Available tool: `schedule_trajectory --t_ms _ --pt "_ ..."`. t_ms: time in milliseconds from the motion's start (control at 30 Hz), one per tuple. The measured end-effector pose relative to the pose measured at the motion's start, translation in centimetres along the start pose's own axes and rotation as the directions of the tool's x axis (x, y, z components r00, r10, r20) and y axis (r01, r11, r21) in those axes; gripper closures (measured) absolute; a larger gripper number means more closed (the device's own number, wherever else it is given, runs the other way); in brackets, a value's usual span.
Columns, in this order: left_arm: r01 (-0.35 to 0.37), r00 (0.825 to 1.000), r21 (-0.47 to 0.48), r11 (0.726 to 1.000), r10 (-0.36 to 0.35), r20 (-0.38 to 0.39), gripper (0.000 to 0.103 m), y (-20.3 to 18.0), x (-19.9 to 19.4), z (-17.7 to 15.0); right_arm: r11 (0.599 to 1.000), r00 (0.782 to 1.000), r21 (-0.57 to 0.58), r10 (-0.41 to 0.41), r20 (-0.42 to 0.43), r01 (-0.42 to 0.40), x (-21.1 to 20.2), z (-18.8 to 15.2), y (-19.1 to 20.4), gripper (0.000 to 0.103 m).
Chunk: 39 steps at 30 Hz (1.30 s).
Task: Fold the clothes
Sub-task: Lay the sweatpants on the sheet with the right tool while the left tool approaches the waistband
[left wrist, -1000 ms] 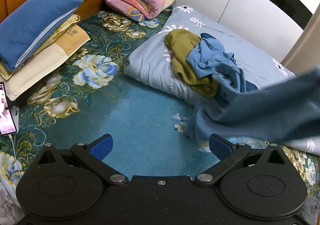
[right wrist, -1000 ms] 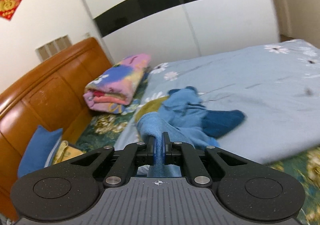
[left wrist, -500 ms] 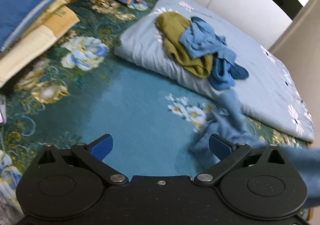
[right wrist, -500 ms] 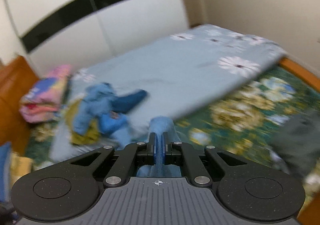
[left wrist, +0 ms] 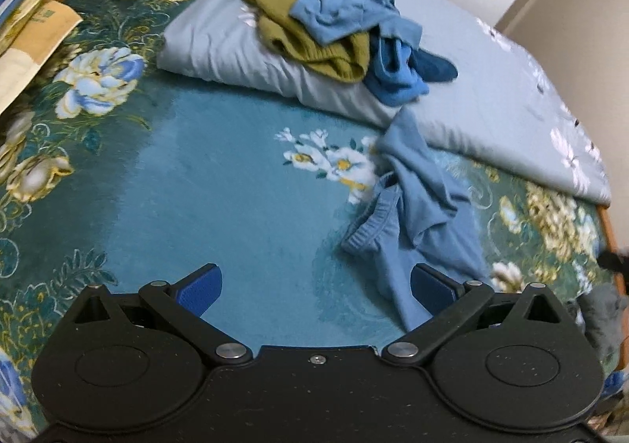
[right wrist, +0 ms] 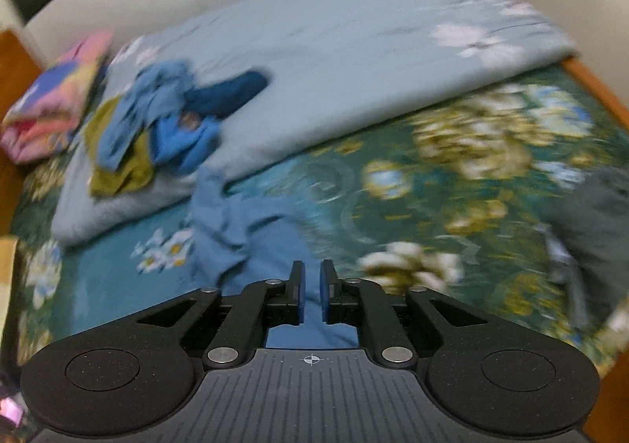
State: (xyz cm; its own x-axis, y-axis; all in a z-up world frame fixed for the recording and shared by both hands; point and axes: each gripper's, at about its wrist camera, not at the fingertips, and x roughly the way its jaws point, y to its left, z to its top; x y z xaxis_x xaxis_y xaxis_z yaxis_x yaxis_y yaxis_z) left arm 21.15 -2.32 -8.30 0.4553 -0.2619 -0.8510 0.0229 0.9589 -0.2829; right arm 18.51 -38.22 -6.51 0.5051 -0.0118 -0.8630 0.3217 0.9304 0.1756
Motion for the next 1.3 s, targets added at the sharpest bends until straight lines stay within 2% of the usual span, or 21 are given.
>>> schedule_trajectory --t_ms 67,133,300,500,633,667,700,733,800,900,1000,1067,1167,1233,1300 --pt "0.000 1.000 -0.006 1.000 0.000 -0.007 0.002 -0.4 1.3 0.1 0.997 0.999 -0.062 0.035 -0.041 -0.038 3.3 1.0 1.9 0.072" --pt "-0.005 1.000 -0.014 1.000 0.005 -0.022 0.002 -0.8 2.8 0.3 0.989 0.995 -0.131 0.055 -0.081 -0.065 6.8 2.0 3.7 0.066" --pt "-0.056 0.997 -0.028 0.998 0.055 -0.045 0.002 -1.9 6.4 1.1 0.968 0.982 -0.228 0.061 -0.176 -0.101 15.6 4.1 6.8 0.064" --pt "-0.091 0.993 -0.088 0.992 0.084 -0.087 0.002 -2.7 9.9 1.5 0.939 0.974 -0.318 0.065 -0.216 -0.133 21.5 5.2 8.6 0.062" --pt "-0.105 0.988 -0.109 0.988 0.092 -0.125 0.002 -3.5 11.3 1.4 0.923 0.967 -0.337 0.110 -0.228 -0.185 23.0 5.7 8.9 0.069" --pt "-0.106 0.987 -0.110 0.988 0.092 -0.131 0.002 -3.7 11.5 1.3 0.916 0.964 -0.348 0.121 -0.237 -0.200 23.2 5.7 9.1 0.079" --pt "-0.107 0.987 -0.107 0.988 0.093 -0.135 0.002 -3.9 11.7 1.2 0.908 0.959 -0.357 0.134 -0.250 -0.220 23.3 5.8 9.2 0.083" --pt "-0.109 0.986 -0.102 0.989 0.095 -0.139 0.002 -4.2 11.9 1.2 0.901 0.955 -0.363 0.145 -0.260 -0.235 23.5 5.8 9.2 0.092" --pt "-0.112 0.984 -0.088 0.990 0.099 -0.147 0.002 -4.7 12.2 1.2 0.898 0.951 -0.354 0.179 -0.251 -0.262 23.1 6.2 8.9 0.098" --pt "-0.113 0.983 -0.071 0.991 0.101 -0.152 0.002 -5.3 12.9 1.5 0.911 0.951 -0.293 0.240 -0.193 -0.290 21.4 7.5 7.2 0.099" --pt "-0.110 0.984 -0.059 0.992 0.100 -0.149 0.002 -5.9 13.3 1.9 0.950 0.964 -0.168 0.261 -0.044 -0.265 18.1 9.9 2.9 0.100" --pt "-0.110 0.984 -0.055 0.992 0.100 -0.149 0.002 -6.3 13.7 2.0 0.973 0.974 -0.094 0.218 0.062 -0.212 15.8 11.0 -0.7 0.100" --pt "-0.105 0.984 -0.045 0.994 0.097 -0.149 0.002 -6.9 14.3 2.2 0.997 0.981 0.016 0.068 0.181 -0.072 12.9 11.0 -6.5 0.100" --pt "-0.105 0.983 -0.032 0.994 0.099 -0.157 0.002 -7.4 14.9 2.3 0.995 0.977 0.090 -0.047 0.210 0.029 11.8 10.0 -10.0 0.100" --pt "-0.106 0.981 -0.016 0.994 0.102 -0.164 0.002 -7.7 15.5 2.4 0.979 0.968 0.155 -0.164 0.190 0.136 11.4 8.5 -13.4 0.100"
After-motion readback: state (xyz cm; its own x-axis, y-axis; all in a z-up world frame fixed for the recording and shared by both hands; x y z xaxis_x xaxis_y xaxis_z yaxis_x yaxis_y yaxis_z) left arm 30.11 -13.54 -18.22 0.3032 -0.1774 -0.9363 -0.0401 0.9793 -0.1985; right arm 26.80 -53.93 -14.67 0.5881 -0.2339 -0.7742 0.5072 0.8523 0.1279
